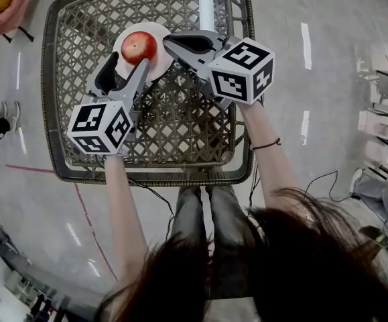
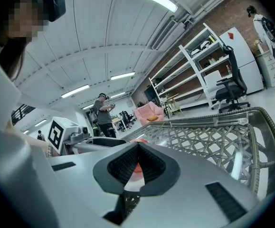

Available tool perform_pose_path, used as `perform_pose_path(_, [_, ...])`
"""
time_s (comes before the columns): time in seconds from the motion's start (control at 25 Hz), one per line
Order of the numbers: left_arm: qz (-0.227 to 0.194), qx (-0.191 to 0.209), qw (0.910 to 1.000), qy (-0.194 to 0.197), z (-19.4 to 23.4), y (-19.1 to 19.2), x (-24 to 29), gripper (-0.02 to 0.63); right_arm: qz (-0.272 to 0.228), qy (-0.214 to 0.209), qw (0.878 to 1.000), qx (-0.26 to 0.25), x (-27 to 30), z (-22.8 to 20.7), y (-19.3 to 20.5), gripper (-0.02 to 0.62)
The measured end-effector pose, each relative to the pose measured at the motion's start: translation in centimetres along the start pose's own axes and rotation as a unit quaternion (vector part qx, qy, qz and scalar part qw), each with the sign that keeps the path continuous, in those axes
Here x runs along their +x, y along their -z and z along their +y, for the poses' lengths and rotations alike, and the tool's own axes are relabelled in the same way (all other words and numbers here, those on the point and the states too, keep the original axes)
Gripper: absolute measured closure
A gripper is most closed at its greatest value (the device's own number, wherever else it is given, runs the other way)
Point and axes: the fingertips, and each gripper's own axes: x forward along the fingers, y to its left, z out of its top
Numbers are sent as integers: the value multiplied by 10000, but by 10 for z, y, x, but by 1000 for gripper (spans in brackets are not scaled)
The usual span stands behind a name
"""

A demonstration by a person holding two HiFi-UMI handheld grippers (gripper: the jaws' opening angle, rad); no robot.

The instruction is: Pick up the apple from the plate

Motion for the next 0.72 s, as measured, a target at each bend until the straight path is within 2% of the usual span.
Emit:
perform_pose_path(0.32, [-10,169,9998,107,0,2,13,236,2,24,10000,62,0,-6,5,586])
perform_pose_path(0.72, [10,380,9991,203,-2,1,27,224,53,59,9999,146,-3,-13,11,586])
